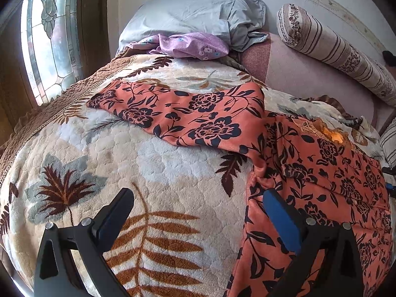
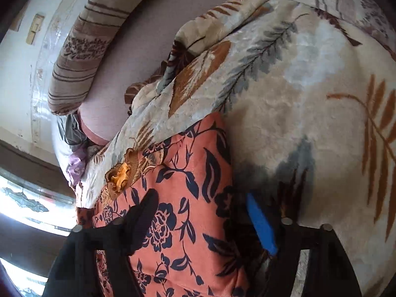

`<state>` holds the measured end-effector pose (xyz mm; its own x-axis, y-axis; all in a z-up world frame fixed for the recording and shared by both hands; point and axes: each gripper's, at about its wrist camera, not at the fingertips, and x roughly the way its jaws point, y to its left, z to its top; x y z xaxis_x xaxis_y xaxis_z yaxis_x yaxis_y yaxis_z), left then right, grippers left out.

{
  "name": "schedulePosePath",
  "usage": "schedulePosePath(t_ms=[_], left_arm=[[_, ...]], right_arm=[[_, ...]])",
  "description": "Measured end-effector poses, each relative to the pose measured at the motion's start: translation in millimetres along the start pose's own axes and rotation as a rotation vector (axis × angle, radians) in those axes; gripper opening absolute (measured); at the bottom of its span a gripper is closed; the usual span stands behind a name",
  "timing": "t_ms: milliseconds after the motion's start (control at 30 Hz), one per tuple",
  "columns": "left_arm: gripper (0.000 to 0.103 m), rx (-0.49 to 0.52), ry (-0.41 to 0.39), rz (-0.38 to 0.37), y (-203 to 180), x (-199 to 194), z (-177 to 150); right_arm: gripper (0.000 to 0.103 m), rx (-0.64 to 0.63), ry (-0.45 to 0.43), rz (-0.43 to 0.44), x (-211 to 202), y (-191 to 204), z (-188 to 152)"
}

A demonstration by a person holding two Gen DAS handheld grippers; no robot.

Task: Fold small clothes

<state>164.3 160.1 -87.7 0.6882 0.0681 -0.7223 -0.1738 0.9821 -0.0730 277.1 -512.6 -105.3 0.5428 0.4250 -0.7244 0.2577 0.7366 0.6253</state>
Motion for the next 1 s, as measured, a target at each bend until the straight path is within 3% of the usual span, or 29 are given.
schedulePosePath(t_ms=[33,67,133,200,233,267,333,400,467,533,633,667,700,733,767,833,900,933,1000], left_arm=[[0.103,0.005,0.002,0.001,-1.3,1.0,-0.1],[0.103,0.012,0.002,0.004,-2.5,1.2,-0.1],[0.103,0.023,-0.01,0.007,-4.7,-1.3,-0.2],[0.103,0.03,-0.025,-0.001,-7.5,-4.5,0.4],[0.103,0.04,-0.025,-0.005,-10.2,-4.9,0.8],[0.103,0.055,-0.025,-0.005,-13.2,-5.2,0.6],[0.103,0.084,-0.04,0.013,-17.1,-8.6,-1.8],[0.103,0.1,-0.051,0.012,-19.2,-11.8,-1.8],[0.103,0.1,-0.059,-0.01,-20.9,-15.3,-1.3],[0.103,0.11,-0.065,-0.007,-23.0,-16.1,-1.7],[0.103,0.097,-0.053,-0.01,-20.4,-14.2,-2.2],[0.103,0.083,-0.05,-0.015,-18.1,-14.2,-2.2],[0.103,0.066,-0.047,-0.021,-14.4,-14.3,-1.7],[0.103,0.041,-0.045,-0.025,-8.9,-15.3,-0.9],[0.103,0.007,-0.048,-0.031,-1.0,-17.1,-0.3],[0.103,-0.099,-0.015,-0.086,21.6,-16.8,3.4],[0.103,-0.256,0.026,-0.187,52.7,-13.2,11.1],[0.103,-0.344,0.031,-0.232,69.5,-10.7,14.5],[0.103,-0.51,0.029,-0.304,101.7,0.6,24.1]], right_arm=[[0.033,-0.012,0.027,-0.015,9.5,2.8,2.5],[0.016,-0.031,0.046,-0.057,17.1,7.2,4.1],[0.013,-0.112,0.004,-0.113,12.6,26.2,1.6],[0.013,-0.19,-0.103,-0.171,-1.6,41.0,-3.3],[0.013,-0.196,-0.084,-0.234,9.0,37.7,-3.5],[0.017,-0.174,0.003,-0.281,28.5,27.2,-3.1],[0.022,-0.141,-0.056,-0.237,21.1,22.0,-2.6],[0.038,-0.086,-0.106,-0.255,5.2,23.5,-5.8],[0.04,-0.086,-0.144,-0.255,-11.3,33.0,-16.7],[0.04,-0.13,-0.151,-0.166,-26.3,50.2,-35.0],[0.077,-0.129,-0.101,0.026,-26.3,56.4,-64.7],[0.077,-0.126,-0.073,0.003,-14.1,51.4,-69.1],[0.077,-0.095,-0.037,-0.074,0.7,34.3,-71.3],[0.062,-0.015,-0.018,-0.109,10.7,12.0,-73.2],[0.056,0.066,-0.079,-0.077,3.4,-0.8,-77.4],[0.061,0.073,-0.152,-0.049,-17.3,9.3,-86.6],[0.076,-0.028,-0.243,-0.026,-35.0,33.4,-110.1],[0.081,-0.083,-0.259,-0.025,-37.3,43.8,-125.6],[0.081,-0.204,-0.233,-0.032,-26.6,58.5,-155.7]])
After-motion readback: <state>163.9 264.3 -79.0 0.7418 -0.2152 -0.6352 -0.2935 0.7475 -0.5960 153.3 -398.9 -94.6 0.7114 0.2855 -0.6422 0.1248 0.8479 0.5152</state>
